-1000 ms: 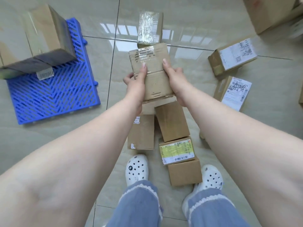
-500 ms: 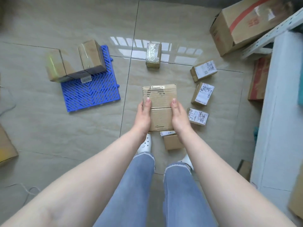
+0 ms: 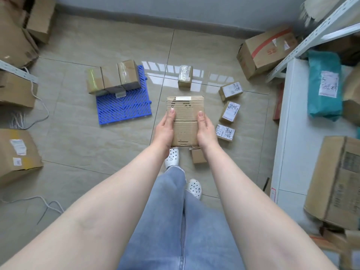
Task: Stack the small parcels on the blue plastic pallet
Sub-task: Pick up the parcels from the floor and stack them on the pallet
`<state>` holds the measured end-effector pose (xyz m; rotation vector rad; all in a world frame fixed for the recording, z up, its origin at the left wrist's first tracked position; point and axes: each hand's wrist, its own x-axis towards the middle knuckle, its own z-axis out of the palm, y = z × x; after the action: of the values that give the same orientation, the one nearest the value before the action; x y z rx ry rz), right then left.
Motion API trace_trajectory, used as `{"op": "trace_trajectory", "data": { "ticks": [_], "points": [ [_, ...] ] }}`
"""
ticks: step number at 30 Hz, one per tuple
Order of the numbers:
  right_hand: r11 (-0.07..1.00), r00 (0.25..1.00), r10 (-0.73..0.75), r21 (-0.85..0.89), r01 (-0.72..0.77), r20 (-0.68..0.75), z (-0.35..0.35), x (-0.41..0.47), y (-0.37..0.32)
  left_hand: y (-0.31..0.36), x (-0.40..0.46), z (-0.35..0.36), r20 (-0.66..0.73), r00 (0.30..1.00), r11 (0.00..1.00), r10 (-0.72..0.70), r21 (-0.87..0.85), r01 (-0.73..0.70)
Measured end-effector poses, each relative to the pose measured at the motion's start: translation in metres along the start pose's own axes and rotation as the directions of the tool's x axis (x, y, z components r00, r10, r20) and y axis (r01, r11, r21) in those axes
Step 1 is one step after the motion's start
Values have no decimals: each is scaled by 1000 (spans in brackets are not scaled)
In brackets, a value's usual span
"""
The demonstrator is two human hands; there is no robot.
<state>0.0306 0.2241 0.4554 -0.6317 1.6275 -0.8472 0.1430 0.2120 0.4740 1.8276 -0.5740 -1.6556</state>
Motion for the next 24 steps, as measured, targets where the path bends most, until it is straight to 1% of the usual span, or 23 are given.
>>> {"op": "trace_trajectory", "data": {
  "ticks": [6,12,17,22,24],
  "points": [
    [999,999,-26,-25,27,38,-8,-47,-21,5,-50,-10,2,1000,993,21,-114,-21],
    [990,996,-50,-131,59,69,26,-74,-37,13,-66,-49,-18,999,984,27,-174,-29],
    [981,990,-40,-185,65,132,91,-86,-50,22,-57,-114,-110,994,981,24,-189,-45],
    [969,973,-38,-231,92,229,182,-96,-62,36,-43,-205,-183,983,966,16,-252,-62],
    [963,965,-38,-249,104,258,222,-101,-68,45,-38,-243,-209,978,956,-13,-290,-50]
  ]
}}
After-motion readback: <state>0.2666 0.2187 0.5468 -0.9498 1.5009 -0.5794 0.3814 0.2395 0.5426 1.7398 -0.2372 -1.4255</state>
